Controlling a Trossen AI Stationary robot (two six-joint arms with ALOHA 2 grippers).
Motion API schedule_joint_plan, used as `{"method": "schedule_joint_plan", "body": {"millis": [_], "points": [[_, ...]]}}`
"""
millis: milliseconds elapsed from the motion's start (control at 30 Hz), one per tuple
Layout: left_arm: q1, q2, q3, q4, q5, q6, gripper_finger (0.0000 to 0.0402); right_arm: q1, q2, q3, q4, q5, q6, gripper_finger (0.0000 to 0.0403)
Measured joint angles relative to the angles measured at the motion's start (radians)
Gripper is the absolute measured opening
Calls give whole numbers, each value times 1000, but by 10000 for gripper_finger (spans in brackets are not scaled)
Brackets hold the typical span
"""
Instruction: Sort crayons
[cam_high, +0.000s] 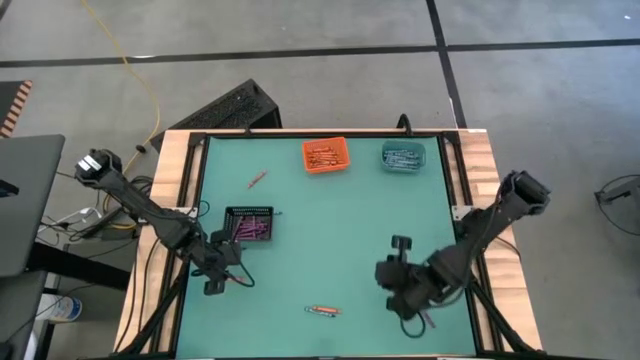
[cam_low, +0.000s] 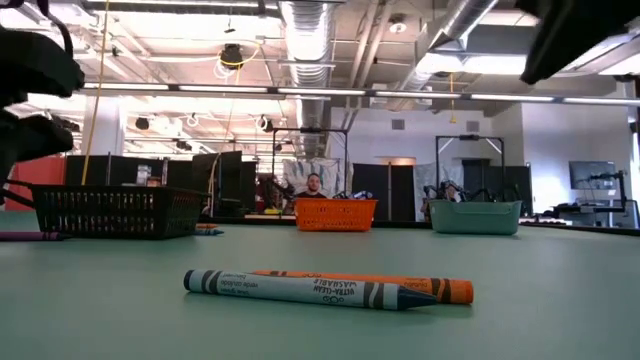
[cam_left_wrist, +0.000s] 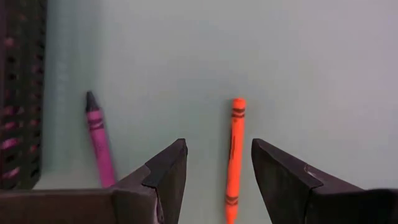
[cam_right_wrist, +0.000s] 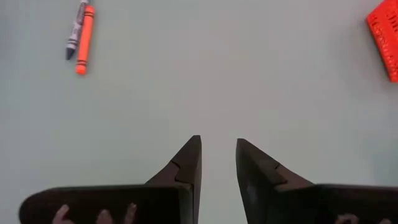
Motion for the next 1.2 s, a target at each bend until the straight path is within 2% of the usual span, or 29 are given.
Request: {"method": "schedule_joint_plan", "body": {"millis": [200, 367, 633, 767, 967, 1100, 1200], "points": [[-22, 0, -56, 124, 3, 0, 169, 56, 39, 0, 2, 65, 103, 93], [-59, 29, -83, 199, -26, 4, 169, 54, 68, 0, 0, 72, 113, 93], [-124, 166, -114, 287, -84, 58, 167, 22, 77, 0, 0, 74, 113, 93], [-143, 206, -113, 265, -134, 89, 131, 21, 76, 0, 0, 75, 98, 93], [-145, 191, -117, 227, -167, 88, 18, 17, 76, 0, 1, 75, 97, 93], [-143, 173, -113, 231, -175, 94, 13, 16, 76, 0, 3, 74, 97, 93], [-143, 151, -82, 254, -194, 155, 11, 15, 76, 0, 6, 75, 95, 93]]}}
